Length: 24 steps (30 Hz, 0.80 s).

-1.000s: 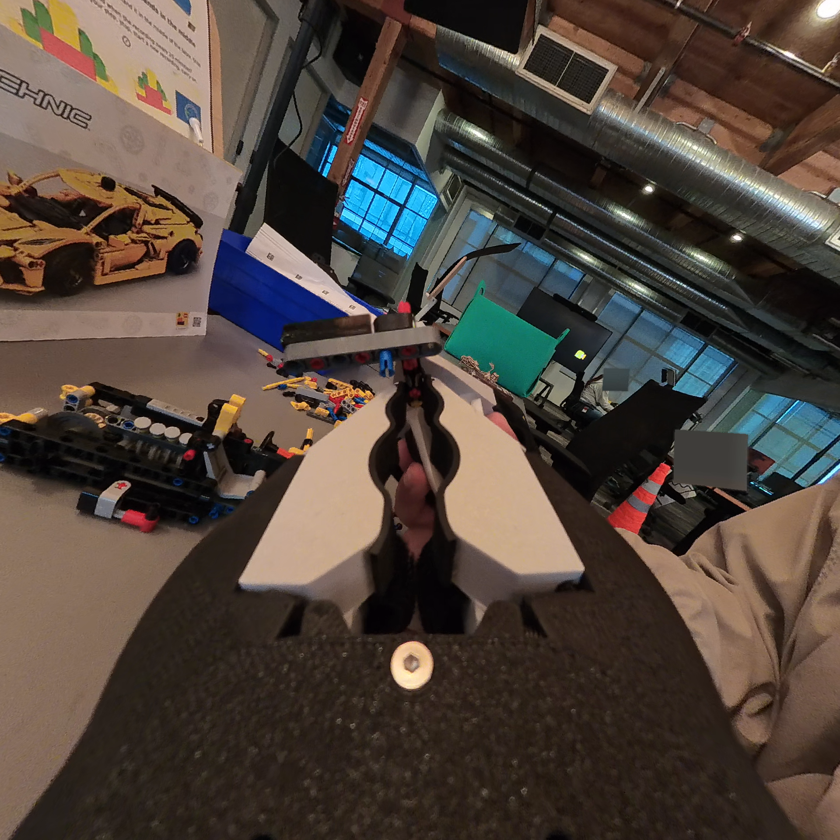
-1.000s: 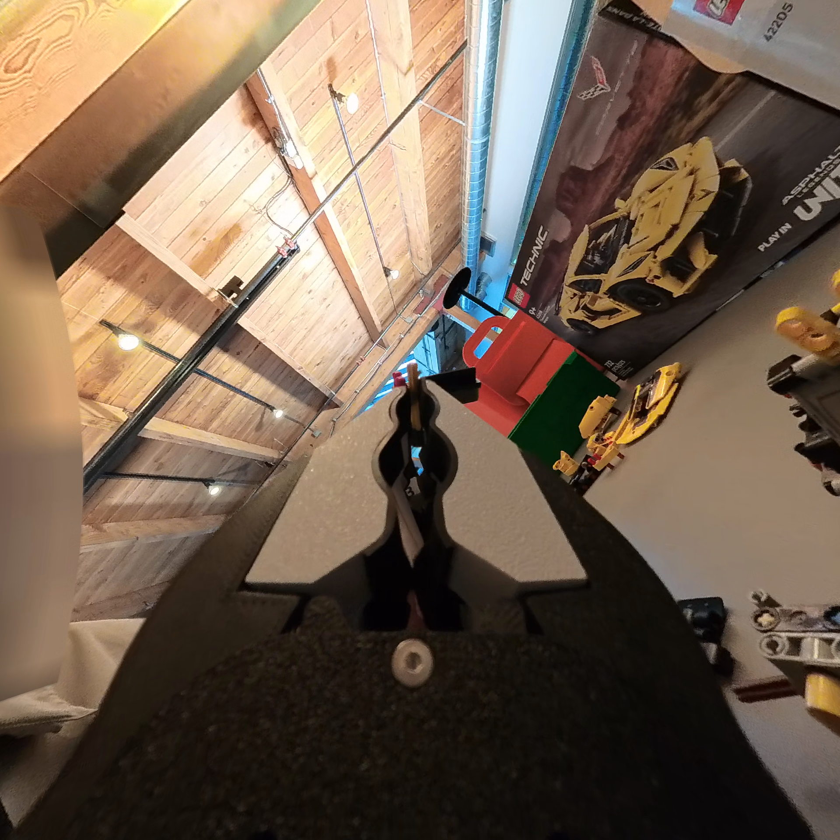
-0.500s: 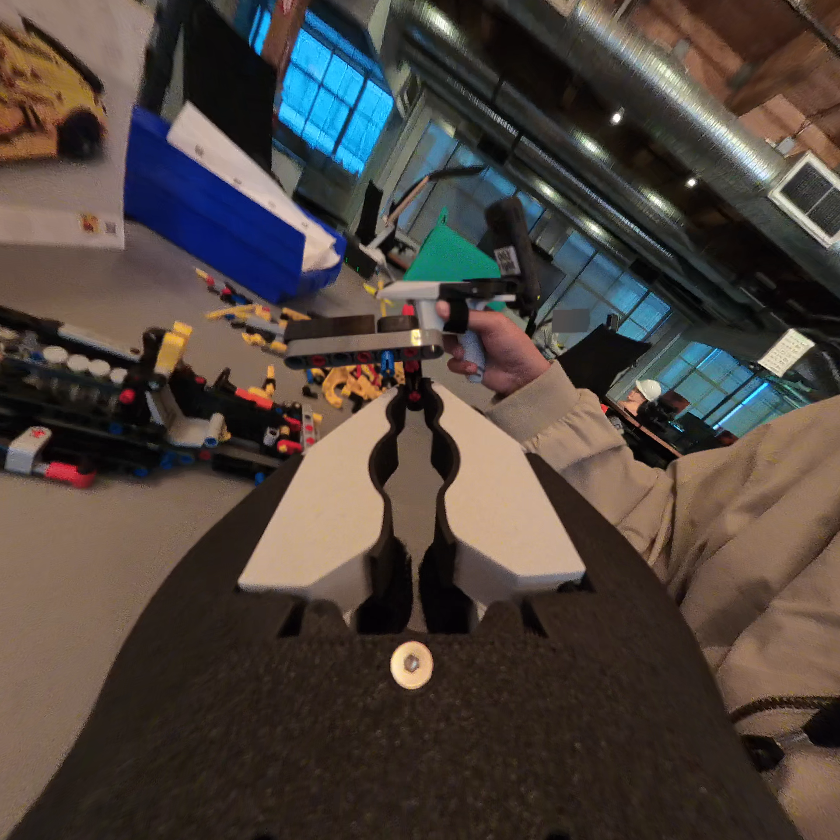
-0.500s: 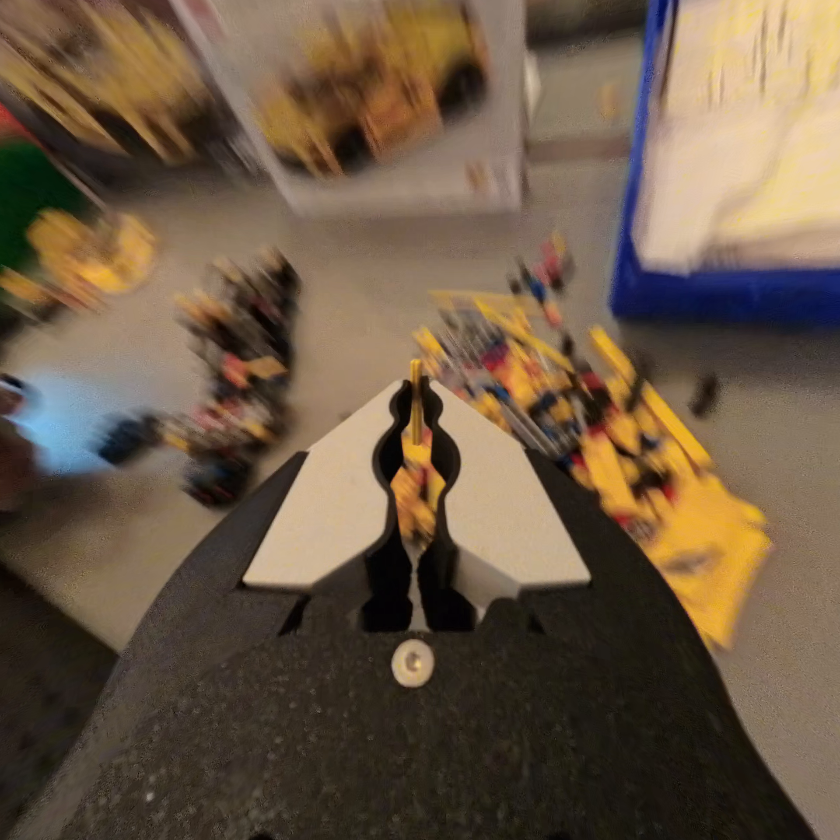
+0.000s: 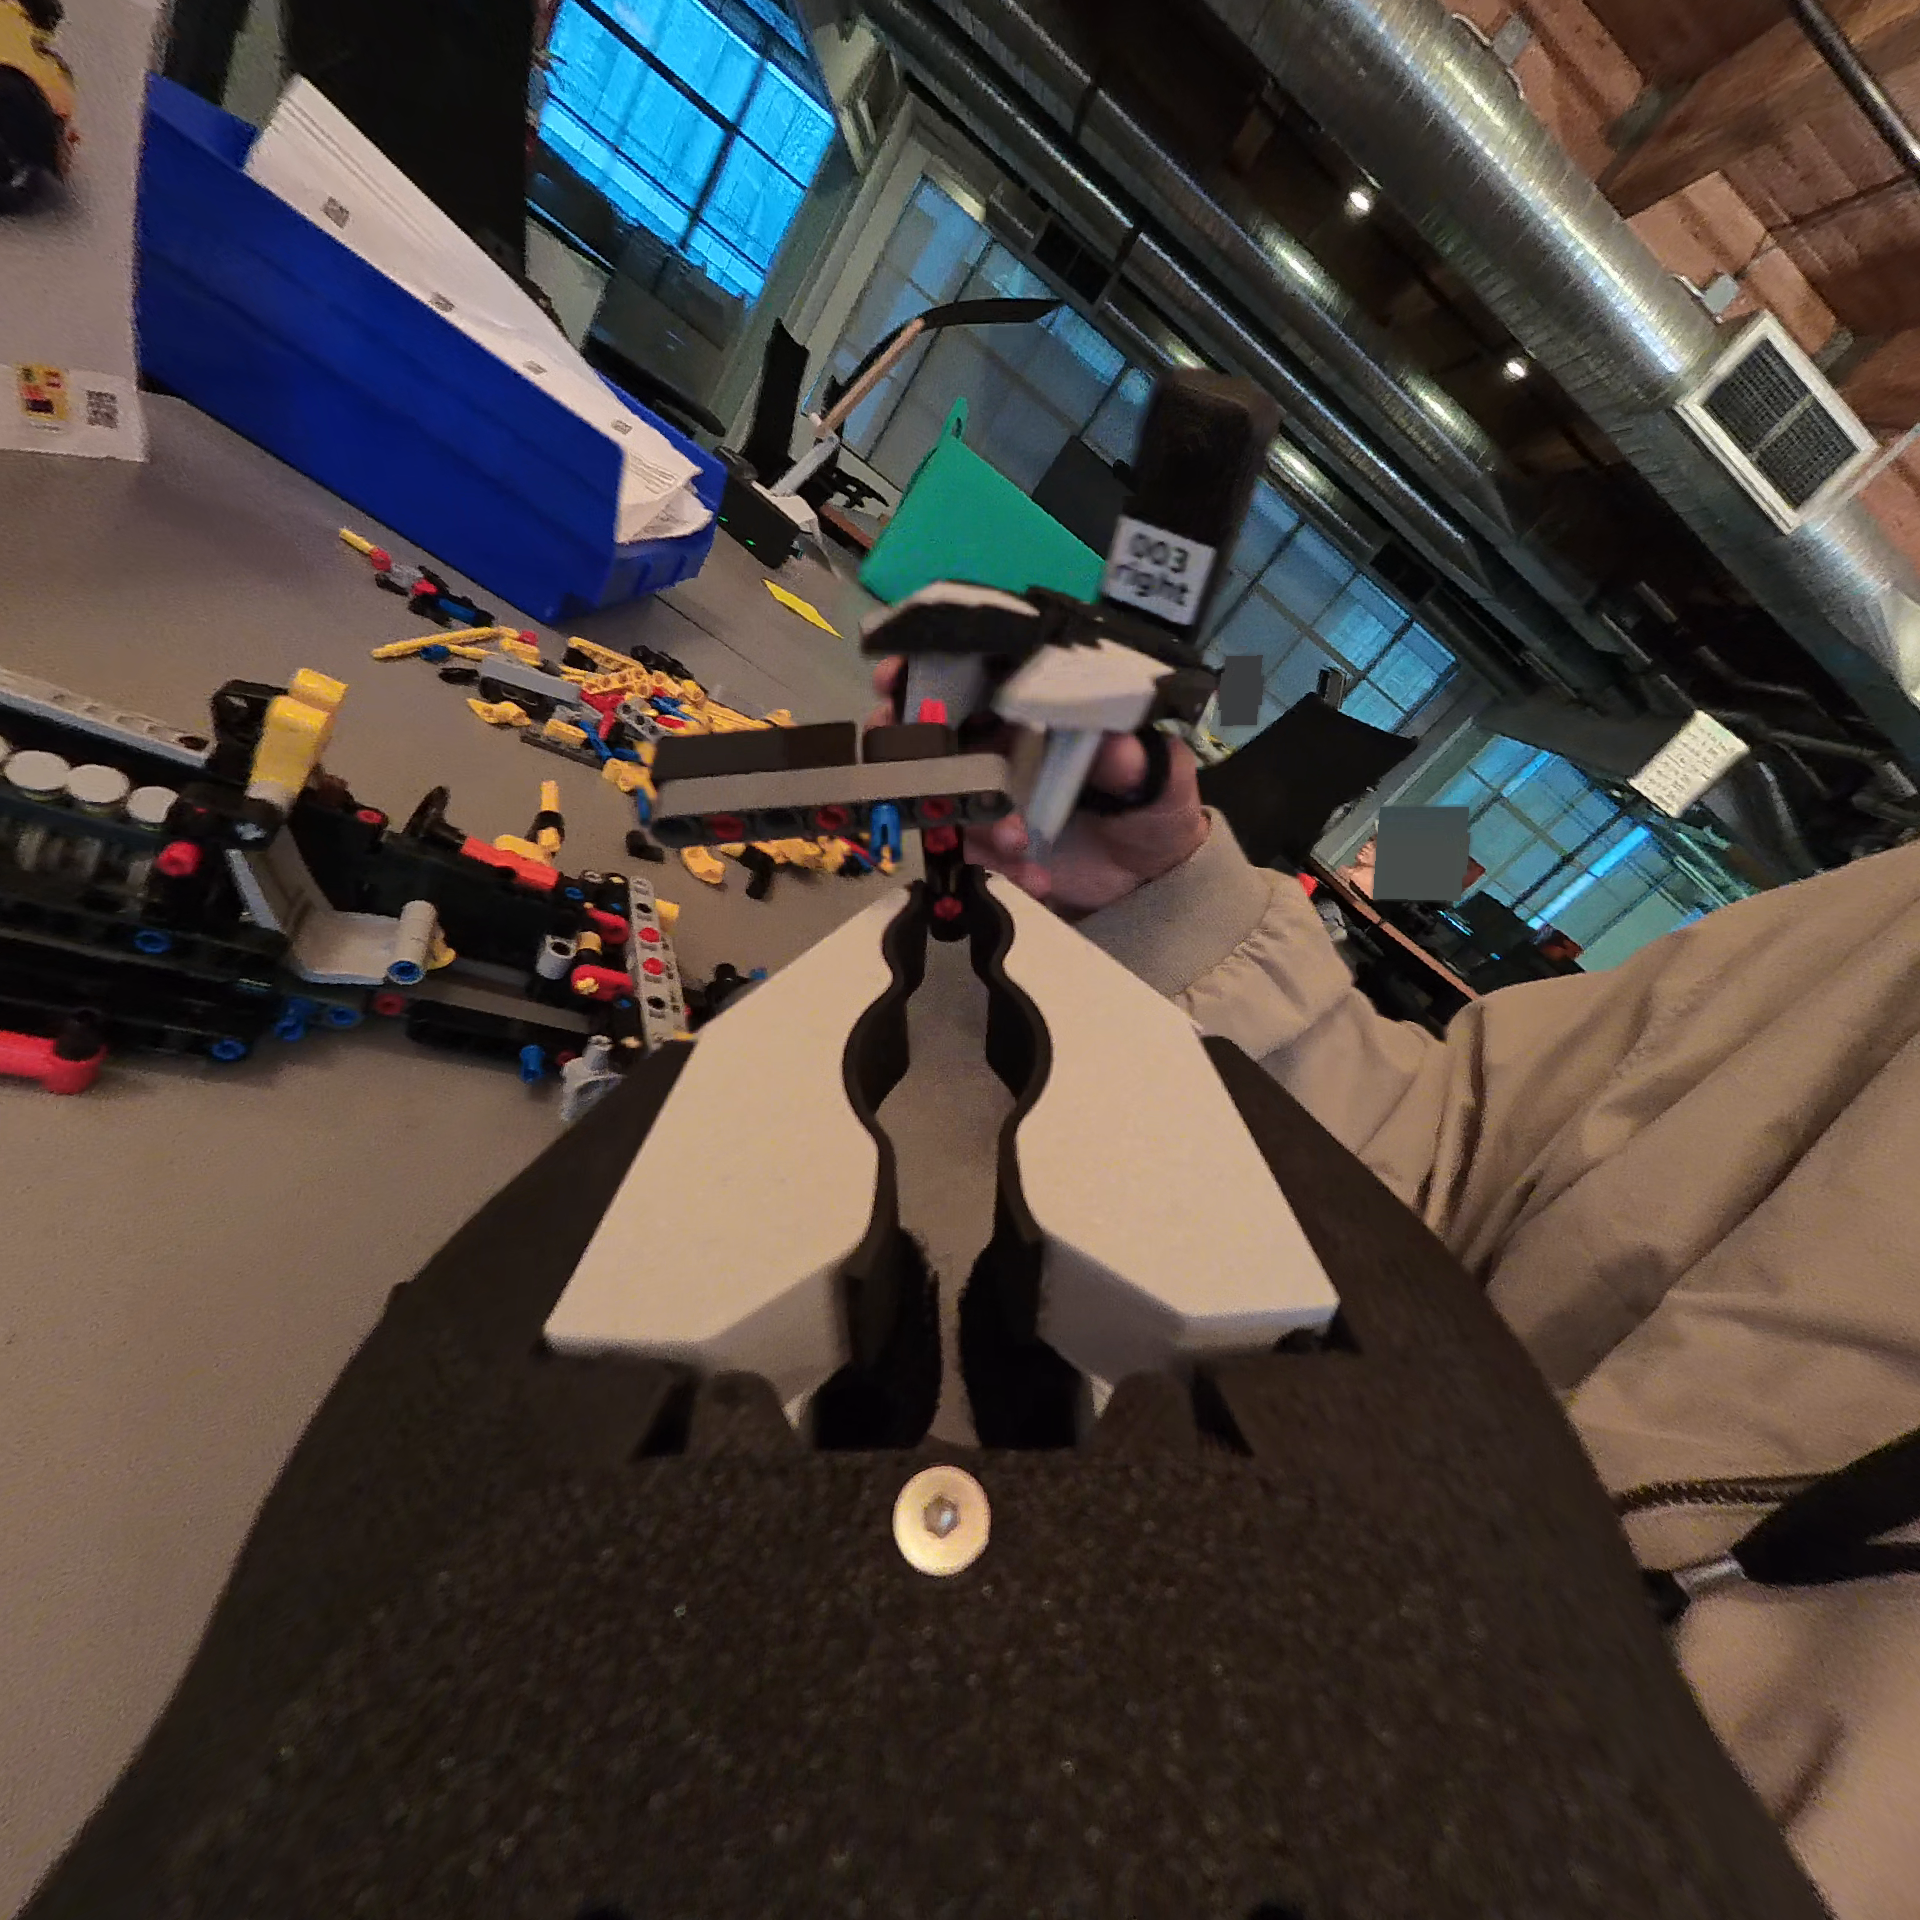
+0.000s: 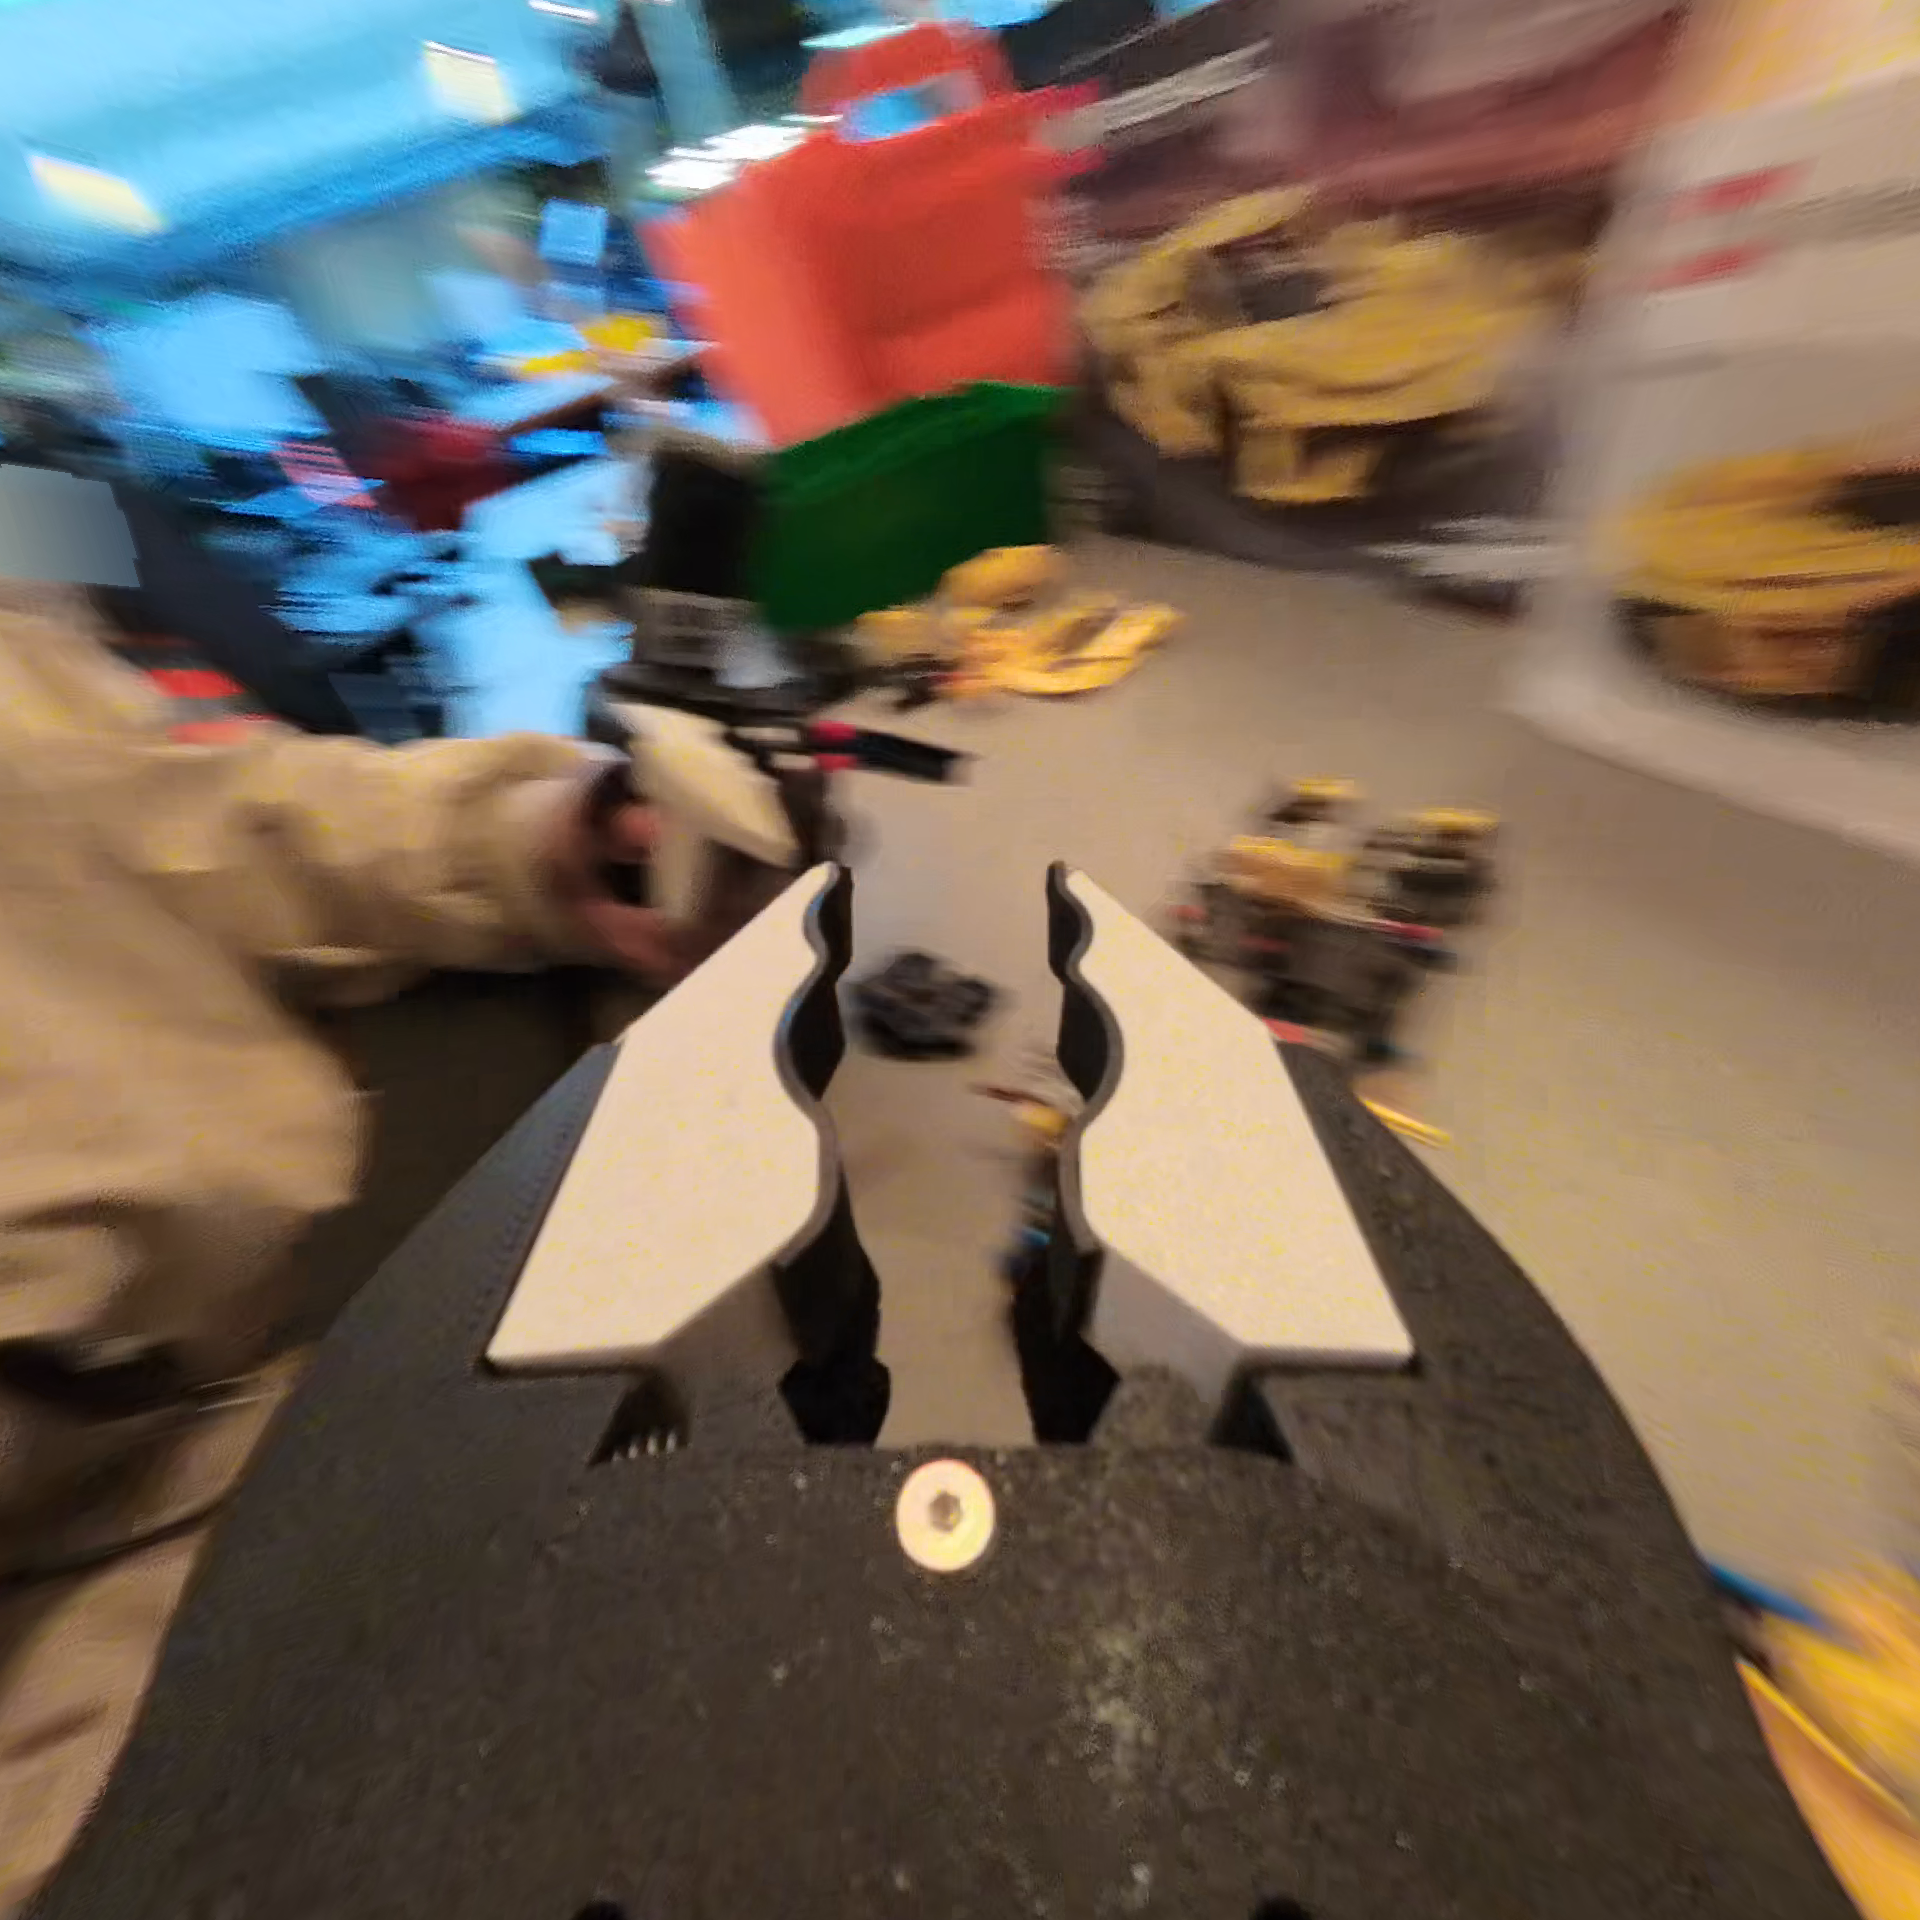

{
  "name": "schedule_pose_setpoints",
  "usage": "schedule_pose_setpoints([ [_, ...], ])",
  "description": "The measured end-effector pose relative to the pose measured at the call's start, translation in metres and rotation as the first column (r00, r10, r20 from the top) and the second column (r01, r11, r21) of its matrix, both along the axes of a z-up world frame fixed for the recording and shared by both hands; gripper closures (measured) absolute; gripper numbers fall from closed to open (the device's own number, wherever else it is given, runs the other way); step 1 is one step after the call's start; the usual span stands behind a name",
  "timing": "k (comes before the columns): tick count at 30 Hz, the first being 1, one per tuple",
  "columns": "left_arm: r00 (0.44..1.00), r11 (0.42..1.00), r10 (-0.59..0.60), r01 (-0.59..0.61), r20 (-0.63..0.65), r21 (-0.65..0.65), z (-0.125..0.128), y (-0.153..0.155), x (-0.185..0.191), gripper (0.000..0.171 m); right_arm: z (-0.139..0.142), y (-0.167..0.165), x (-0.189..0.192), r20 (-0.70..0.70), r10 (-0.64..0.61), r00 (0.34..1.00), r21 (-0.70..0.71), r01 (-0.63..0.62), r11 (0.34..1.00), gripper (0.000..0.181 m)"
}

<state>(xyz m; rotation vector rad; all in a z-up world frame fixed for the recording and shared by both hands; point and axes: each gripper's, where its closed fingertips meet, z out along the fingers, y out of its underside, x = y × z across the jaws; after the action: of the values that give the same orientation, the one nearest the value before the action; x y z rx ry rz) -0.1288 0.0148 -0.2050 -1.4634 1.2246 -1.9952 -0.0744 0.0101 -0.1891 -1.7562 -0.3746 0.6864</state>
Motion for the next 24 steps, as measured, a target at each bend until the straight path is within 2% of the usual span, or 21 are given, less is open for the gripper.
schedule_pose_setpoints([
  [3, 0.999, 0.998, -0.053, 0.053, -0.003, 0.043, 0.000, -0.010, -0.005, 0.165, -0.010, -0.003, -0.060, -0.206, 0.260, 0.943, -0.143, -0.292, 0.946, 0.149],
  [5, 0.997, 0.994, -0.074, 0.075, -0.014, 0.080, -0.002, -0.016, -0.007, 0.165, -0.010, -0.002, -0.067, -0.336, 0.289, 0.896, -0.153, -0.355, 0.923, 0.151],
  [9, 0.995, 0.991, -0.095, 0.099, -0.043, 0.088, -0.007, -0.020, -0.007, 0.165, -0.019, -0.006, -0.073, -0.296, 0.317, 0.901, -0.153, -0.373, 0.915, 0.160],
  [12, 0.992, 0.989, -0.116, 0.120, -0.045, 0.090, -0.009, -0.025, -0.006, 0.164, -0.017, -0.004, -0.072, -0.299, 0.314, 0.901, -0.125, -0.363, 0.923, 0.175],
  [14, 0.994, 0.989, -0.106, 0.108, -0.024, 0.098, -0.006, -0.023, -0.006, 0.165, -0.014, -0.004, -0.071, -0.332, 0.317, 0.888, -0.118, -0.372, 0.921, 0.176],
  [16, 0.997, 0.989, -0.075, 0.073, 0.011, 0.129, -0.001, -0.021, -0.008, 0.165, -0.010, -0.003, -0.070, -0.308, 0.318, 0.897, -0.080, -0.357, 0.931, 0.176],
  [17, 0.998, 0.991, -0.040, 0.034, 0.039, 0.126, 0.003, -0.014, -0.010, 0.165, -0.008, -0.004, -0.068, -0.294, 0.319, 0.901, -0.063, -0.352, 0.934, 0.175],
  [18, 0.995, 0.998, 0.033, -0.038, 0.091, 0.056, 0.015, 0.005, -0.015, 0.165, 0.001, -0.001, -0.053, -0.342, 0.270, 0.900, -0.028, -0.297, 0.954, 0.176],
  [19, 0.986, 0.994, 0.100, -0.092, 0.134, -0.064, 0.026, 0.031, -0.025, 0.165, 0.012, -0.002, -0.028, -0.435, 0.233, 0.870, 0.006, -0.256, 0.967, 0.176],
  [20, 0.976, 0.978, 0.159, -0.136, 0.147, -0.155, 0.030, 0.058, -0.035, 0.165, 0.015, -0.005, -0.006, -0.469, 0.200, 0.860, 0.018, -0.218, 0.976, 0.176],
  [21, 0.966, 0.964, 0.206, -0.173, 0.159, -0.201, 0.032, 0.077, -0.044, 0.165, 0.006, -0.008, 0.010, -0.422, 0.148, 0.894, -0.013, -0.169, 0.986, 0.176],
  [22, 0.958, 0.960, 0.224, -0.185, 0.179, -0.209, 0.036, 0.085, -0.050, 0.165, 0.003, -0.012, 0.015, -0.399, 0.143, 0.906, -0.019, -0.164, 0.986, 0.176],
  [24, 0.972, 0.982, 0.146, -0.120, 0.185, -0.146, 0.039, 0.068, -0.045, 0.165, 0.004, -0.011, 0.010, -0.433, 0.155, 0.888, -0.016, -0.179, 0.984, 0.176],
])
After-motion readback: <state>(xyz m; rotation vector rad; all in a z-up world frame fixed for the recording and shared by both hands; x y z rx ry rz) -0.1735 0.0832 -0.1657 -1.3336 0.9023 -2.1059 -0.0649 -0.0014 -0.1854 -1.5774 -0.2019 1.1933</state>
